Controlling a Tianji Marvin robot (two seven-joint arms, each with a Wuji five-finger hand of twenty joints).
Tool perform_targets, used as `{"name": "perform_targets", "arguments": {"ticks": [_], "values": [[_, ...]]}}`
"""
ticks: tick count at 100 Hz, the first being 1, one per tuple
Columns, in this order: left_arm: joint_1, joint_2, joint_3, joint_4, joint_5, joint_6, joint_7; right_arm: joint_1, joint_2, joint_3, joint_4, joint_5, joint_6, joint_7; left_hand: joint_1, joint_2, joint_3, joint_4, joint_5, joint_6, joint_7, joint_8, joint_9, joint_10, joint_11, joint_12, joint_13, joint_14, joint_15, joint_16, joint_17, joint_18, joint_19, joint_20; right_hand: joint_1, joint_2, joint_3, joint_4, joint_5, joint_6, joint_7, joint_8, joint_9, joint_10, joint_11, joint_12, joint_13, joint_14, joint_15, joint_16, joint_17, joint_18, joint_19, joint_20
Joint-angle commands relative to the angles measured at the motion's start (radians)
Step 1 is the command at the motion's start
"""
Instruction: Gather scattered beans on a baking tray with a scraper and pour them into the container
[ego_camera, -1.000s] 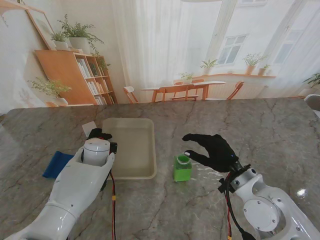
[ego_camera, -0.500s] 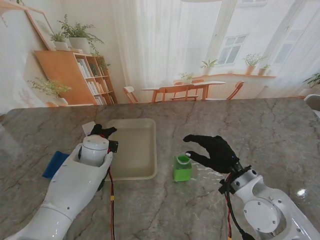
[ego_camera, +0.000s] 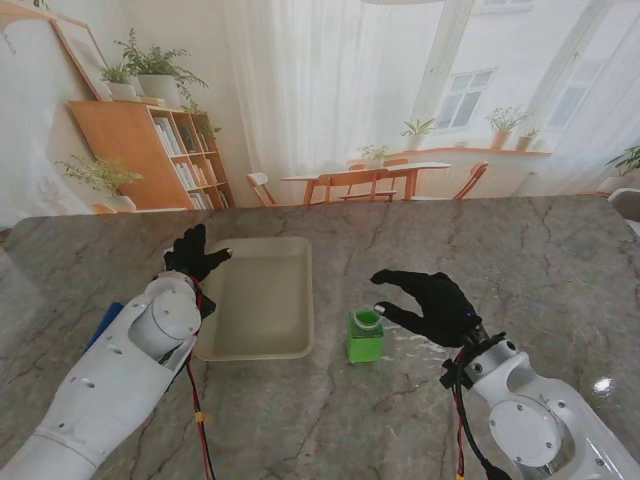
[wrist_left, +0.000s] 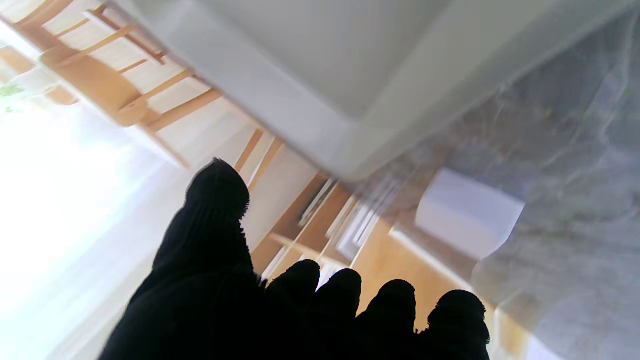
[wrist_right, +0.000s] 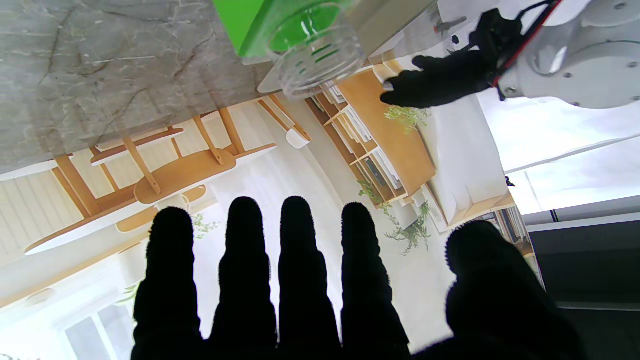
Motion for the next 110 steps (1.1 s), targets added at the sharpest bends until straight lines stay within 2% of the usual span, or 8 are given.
{"name": "perform_targets", "arguments": {"ticks": [1,17,25,38,55,76,93,110], "values": [[0.036,0.023,-0.026,-0.083,0.020,-0.006,0.003,-0.007,-0.001,0.004,-0.001,-0.003,0.008,0.009,-0.016,0.071,-0.016,-0.050,-0.037,0.027,0.010,0.044,0.019,-0.015,0.019,0.032,-0.025,-0.010,0.016,0.058,-0.012,0.002,0.024,0.076,0.012,0.005,0.009,0.028,0.001,-0.011,-0.003,-0.023,-0.007,-0.016,-0.004,-0.006,0.002,-0.009,0.000,0.013,-0.013,-0.026,-0.019,0.004],[0.145,0.068,-0.094,-0.253,0.202,-0.101,-0.039,-0.013,-0.003,0.009,-0.003,-0.010,0.021,-0.004,-0.041,0.089,-0.019,-0.051,-0.026,0.026,0.063,0.203,0.114,0.004,0.052,0.088,0.010,0.028,0.119,0.186,-0.027,0.016,0.210,0.356,0.014,-0.026,0.010,0.029,0.001,-0.003,-0.001,-0.021,-0.004,-0.021,-0.001,-0.004,0.007,-0.014,0.004,0.015,-0.007,-0.030,-0.015,0.006],[0.210,0.092,-0.135,-0.339,0.301,-0.163,-0.081,-0.014,-0.005,0.010,-0.002,-0.016,0.030,-0.019,-0.058,0.095,-0.019,-0.052,0.025,0.018,0.093,0.244,0.185,-0.002,0.073,0.124,0.068,0.028,0.148,0.205,-0.006,0.031,0.337,0.410,-0.004,-0.055,0.035,0.035,0.004,0.001,0.007,-0.015,0.000,-0.025,0.006,0.002,0.014,-0.017,0.015,0.020,0.001,-0.033,0.009,0.019],[0.314,0.120,-0.189,-0.460,0.433,-0.259,-0.140,-0.013,-0.011,0.008,0.007,-0.015,0.047,-0.048,-0.081,0.105,-0.020,-0.054,0.086,-0.037,0.114,0.287,0.278,-0.016,0.094,0.161,0.172,0.028,0.184,0.231,0.047,0.050,0.522,0.419,-0.061,-0.106,0.112,0.028,0.006,0.003,0.011,-0.006,0.010,-0.032,0.012,0.011,0.029,-0.028,0.028,0.026,0.017,-0.037,0.029,0.033],[0.425,0.125,-0.203,-0.547,0.505,-0.306,-0.119,-0.011,-0.016,0.001,0.019,-0.020,0.070,-0.087,-0.082,0.098,-0.021,-0.055,0.135,-0.076,0.124,0.310,0.355,-0.027,0.108,0.174,0.248,0.025,0.196,0.246,0.079,0.086,0.636,0.381,-0.109,-0.132,0.138,0.024,-0.007,0.004,0.012,0.003,0.013,-0.037,0.031,0.035,0.049,-0.040,0.076,0.055,0.039,-0.042,0.080,0.065],[0.520,0.121,-0.172,-0.563,0.562,-0.258,-0.044,-0.017,-0.019,0.009,0.040,-0.003,0.075,-0.090,-0.089,0.089,-0.022,-0.056,0.156,-0.113,0.125,0.310,0.393,-0.048,0.106,0.172,0.308,0.013,0.197,0.250,0.116,0.102,0.663,0.394,-0.215,-0.141,0.164,0.010,-0.071,0.027,-0.007,0.017,-0.034,-0.047,0.036,0.070,0.028,-0.048,0.110,0.077,0.030,-0.050,0.082,0.083],[0.549,0.114,-0.148,-0.532,0.574,-0.196,0.022,-0.015,-0.017,0.032,0.077,0.030,0.027,-0.066,-0.090,0.087,-0.020,-0.055,0.161,-0.120,0.123,0.307,0.399,-0.054,0.102,0.169,0.318,0.006,0.187,0.250,0.121,0.096,0.660,0.396,-0.287,-0.180,0.204,-0.005,-0.100,0.126,-0.015,0.038,-0.086,-0.032,0.015,0.074,-0.009,-0.058,0.076,0.049,0.006,-0.050,0.025,0.062],[0.556,0.101,-0.136,-0.502,0.521,-0.162,0.068,-0.004,0.000,0.069,0.123,0.080,-0.060,0.048,-0.086,0.084,-0.020,-0.055,0.165,-0.123,0.123,0.305,0.400,-0.057,0.100,0.168,0.319,0.003,0.180,0.249,0.121,0.094,0.649,0.394,-0.325,-0.254,0.242,-0.020,-0.178,0.210,-0.050,0.047,-0.168,0.017,-0.005,0.071,-0.065,-0.045,0.038,0.016,-0.015,-0.057,-0.010,0.037]]}}
